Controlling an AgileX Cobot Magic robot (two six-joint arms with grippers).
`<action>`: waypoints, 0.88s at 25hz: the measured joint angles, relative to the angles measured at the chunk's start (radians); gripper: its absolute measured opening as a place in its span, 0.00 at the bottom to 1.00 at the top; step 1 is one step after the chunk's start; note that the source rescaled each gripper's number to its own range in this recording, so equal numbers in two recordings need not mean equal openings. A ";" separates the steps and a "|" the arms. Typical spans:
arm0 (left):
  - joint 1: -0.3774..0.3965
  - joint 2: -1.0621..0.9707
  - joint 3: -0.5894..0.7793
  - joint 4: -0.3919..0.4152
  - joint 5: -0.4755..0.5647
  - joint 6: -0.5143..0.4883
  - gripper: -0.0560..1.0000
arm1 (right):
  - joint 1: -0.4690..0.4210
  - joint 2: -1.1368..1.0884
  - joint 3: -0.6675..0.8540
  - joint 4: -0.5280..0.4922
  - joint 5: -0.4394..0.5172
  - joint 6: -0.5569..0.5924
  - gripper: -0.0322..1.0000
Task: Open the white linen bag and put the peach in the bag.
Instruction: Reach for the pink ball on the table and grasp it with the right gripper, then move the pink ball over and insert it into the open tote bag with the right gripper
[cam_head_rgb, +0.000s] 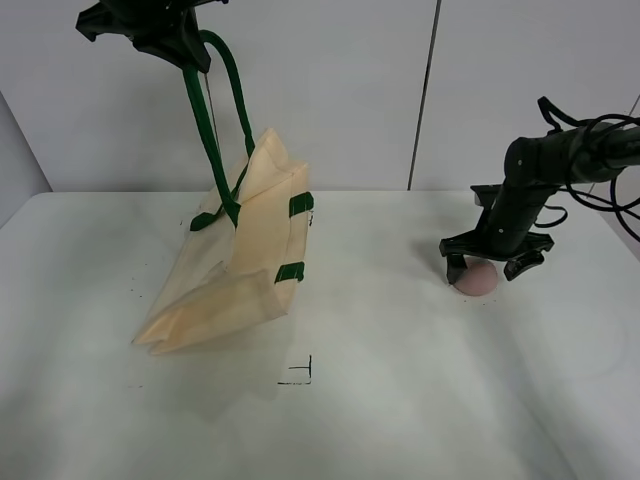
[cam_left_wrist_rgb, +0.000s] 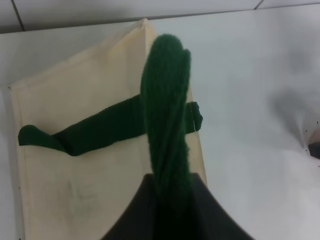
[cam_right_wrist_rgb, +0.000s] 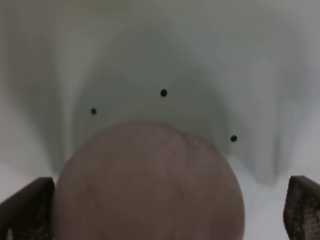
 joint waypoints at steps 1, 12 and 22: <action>0.000 0.000 0.000 0.000 0.000 0.000 0.05 | 0.000 0.004 0.000 0.001 -0.004 -0.002 1.00; 0.000 0.000 0.000 0.000 0.000 0.000 0.05 | 0.000 -0.022 -0.007 0.032 -0.021 -0.040 0.03; 0.000 0.000 0.000 0.000 0.000 0.000 0.05 | 0.012 -0.179 -0.243 0.322 0.152 -0.215 0.03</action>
